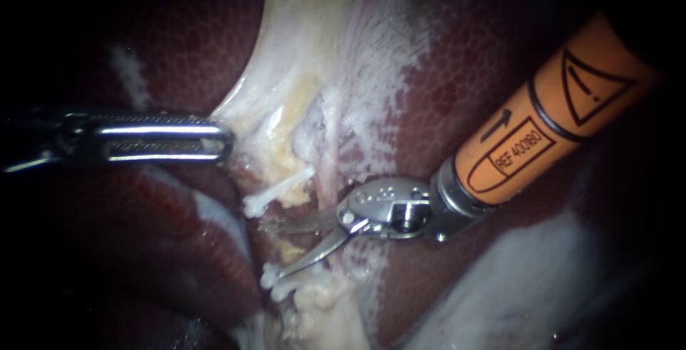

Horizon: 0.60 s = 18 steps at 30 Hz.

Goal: Go back from the cut left tube

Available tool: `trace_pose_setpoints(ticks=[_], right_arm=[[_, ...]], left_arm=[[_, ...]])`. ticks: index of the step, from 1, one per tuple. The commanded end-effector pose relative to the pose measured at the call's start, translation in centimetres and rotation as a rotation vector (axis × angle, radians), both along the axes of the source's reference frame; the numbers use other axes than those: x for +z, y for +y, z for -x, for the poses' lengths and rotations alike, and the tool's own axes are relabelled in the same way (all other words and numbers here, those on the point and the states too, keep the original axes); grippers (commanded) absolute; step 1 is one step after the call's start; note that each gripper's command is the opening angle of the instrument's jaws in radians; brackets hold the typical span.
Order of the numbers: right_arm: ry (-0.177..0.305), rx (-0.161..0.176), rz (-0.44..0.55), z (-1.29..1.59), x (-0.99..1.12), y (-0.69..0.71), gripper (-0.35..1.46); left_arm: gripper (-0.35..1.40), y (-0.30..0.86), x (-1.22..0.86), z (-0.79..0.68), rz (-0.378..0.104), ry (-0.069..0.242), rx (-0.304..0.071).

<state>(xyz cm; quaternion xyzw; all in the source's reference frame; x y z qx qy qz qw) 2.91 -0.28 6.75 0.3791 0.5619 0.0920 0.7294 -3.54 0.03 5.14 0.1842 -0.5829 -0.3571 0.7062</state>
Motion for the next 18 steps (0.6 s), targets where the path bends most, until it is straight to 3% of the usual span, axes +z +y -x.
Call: trace_pose_setpoints(ticks=[1, 6, 8, 12, 18], right_arm=[[0.001, 0.005, 0.009, 0.07, -0.02, 0.03, 0.72], [0.005, 0.02, 0.04, 0.42, -0.12, 0.16, 0.64], [0.005, 0.037, 0.071, 0.53, -0.16, 0.22, 0.72], [-0.015, 0.1, 0.159, 0.76, -0.26, 0.36, 1.16], [-0.036, 0.14, 0.223, 1.07, -0.41, 0.54, 1.18]], left_arm=[[-0.35, 0.0, 0.0, 0.0, 0.0, -0.001, 0.0], [-0.35, 0.01, 0.01, -0.01, 0.0, -0.001, 0.001], [-0.35, 0.01, 0.01, -0.01, 0.0, -0.001, 0.001], [-0.35, 0.02, 0.03, -0.02, 0.0, -0.001, 0.001], [-0.35, 0.02, 0.04, -0.02, 0.0, -0.001, 0.001]])
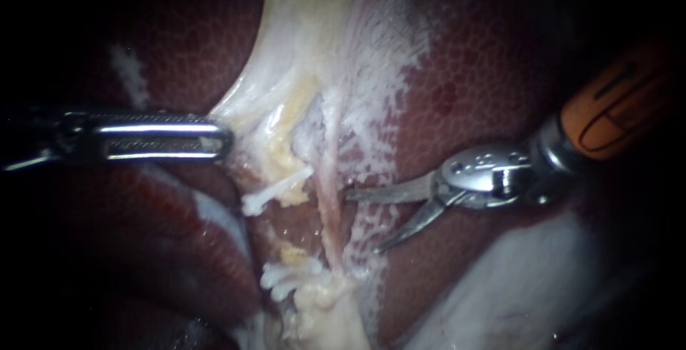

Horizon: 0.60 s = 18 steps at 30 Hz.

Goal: Go back from the cut left tube

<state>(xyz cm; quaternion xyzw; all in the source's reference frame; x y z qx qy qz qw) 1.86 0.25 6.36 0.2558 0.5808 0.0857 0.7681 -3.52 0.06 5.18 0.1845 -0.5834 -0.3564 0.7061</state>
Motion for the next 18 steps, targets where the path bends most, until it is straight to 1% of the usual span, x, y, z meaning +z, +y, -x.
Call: trace_pose_setpoints(ticks=[1, 7, 10, 12, 18], right_arm=[[-0.005, 0.009, 0.016, 0.07, -0.05, 0.04, 1.18], [-0.025, 0.037, 0.068, 0.3, -0.27, 0.17, 1.19], [-0.033, 0.046, 0.096, 0.36, -0.36, 0.22, 1.23], [-0.041, 0.055, 0.1, 0.39, -0.4, 0.24, 1.23], [-0.045, 0.057, 0.102, 0.43, -0.44, 0.23, 1.24]], left_arm=[[-0.35, 0.0, 0.0, 0.0, -0.001, 0.0, 0.0], [-0.35, 0.0, 0.01, 0.0, -0.001, 0.0, 0.0], [-0.35, 0.0, 0.01, 0.0, -0.001, 0.0, 0.0], [-0.35, 0.0, 0.01, 0.0, -0.001, 0.0, 0.0], [-0.35, 0.01, 0.02, 0.0, -0.001, 0.0, 0.0]])
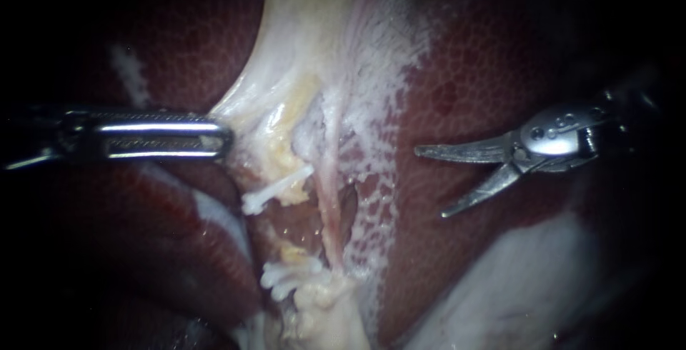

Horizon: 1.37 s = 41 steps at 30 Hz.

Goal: Go back from the cut left tube

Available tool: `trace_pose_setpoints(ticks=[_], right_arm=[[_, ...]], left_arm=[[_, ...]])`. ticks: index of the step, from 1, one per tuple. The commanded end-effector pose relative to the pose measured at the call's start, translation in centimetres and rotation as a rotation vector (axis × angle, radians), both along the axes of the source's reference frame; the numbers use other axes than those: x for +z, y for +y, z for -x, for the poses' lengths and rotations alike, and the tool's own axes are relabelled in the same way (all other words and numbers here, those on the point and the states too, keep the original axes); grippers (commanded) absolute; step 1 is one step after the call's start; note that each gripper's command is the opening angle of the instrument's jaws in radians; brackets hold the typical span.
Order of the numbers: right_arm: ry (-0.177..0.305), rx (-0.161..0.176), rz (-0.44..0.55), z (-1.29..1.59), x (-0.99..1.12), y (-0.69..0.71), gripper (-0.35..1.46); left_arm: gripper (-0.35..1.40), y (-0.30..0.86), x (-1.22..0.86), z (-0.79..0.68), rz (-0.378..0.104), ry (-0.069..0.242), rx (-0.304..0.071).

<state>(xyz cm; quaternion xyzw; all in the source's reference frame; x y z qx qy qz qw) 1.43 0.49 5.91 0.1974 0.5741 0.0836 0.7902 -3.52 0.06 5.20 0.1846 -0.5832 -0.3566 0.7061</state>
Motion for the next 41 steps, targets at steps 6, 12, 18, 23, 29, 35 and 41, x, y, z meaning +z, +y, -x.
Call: trace_pose_setpoints(ticks=[6, 12, 18, 23, 29, 35, 41], right_arm=[[0.0, 0.0, 0.001, 0.0, 0.02, -0.02, 1.24], [0.0, 0.0, 0.001, 0.0, 0.02, -0.02, 1.26], [0.0, 0.0, 0.001, 0.0, 0.02, -0.02, 1.26], [0.0, 0.0, 0.001, 0.0, 0.02, -0.02, 1.26], [0.002, 0.002, 0.0, 0.0, 0.02, -0.02, 1.26], [0.002, 0.002, 0.0, 0.0, 0.02, -0.02, 1.26], [0.002, 0.002, 0.0, 0.0, 0.02, -0.02, 1.28]], left_arm=[[-0.35, 0.02, 0.04, 0.03, 0.001, 0.001, -0.002], [-0.35, 0.07, 0.22, 0.14, 0.005, 0.003, -0.008], [-0.35, 0.11, 0.49, 0.41, 0.009, 0.016, -0.002], [-0.35, 0.08, 0.61, 0.59, 0.012, 0.016, 0.01], [-0.35, 0.07, 0.61, 0.63, 0.006, 0.012, 0.011], [-0.35, 0.07, 0.61, 0.63, 0.006, 0.011, 0.013], [-0.35, 0.06, 0.6, 0.62, 0.006, 0.01, 0.014]])
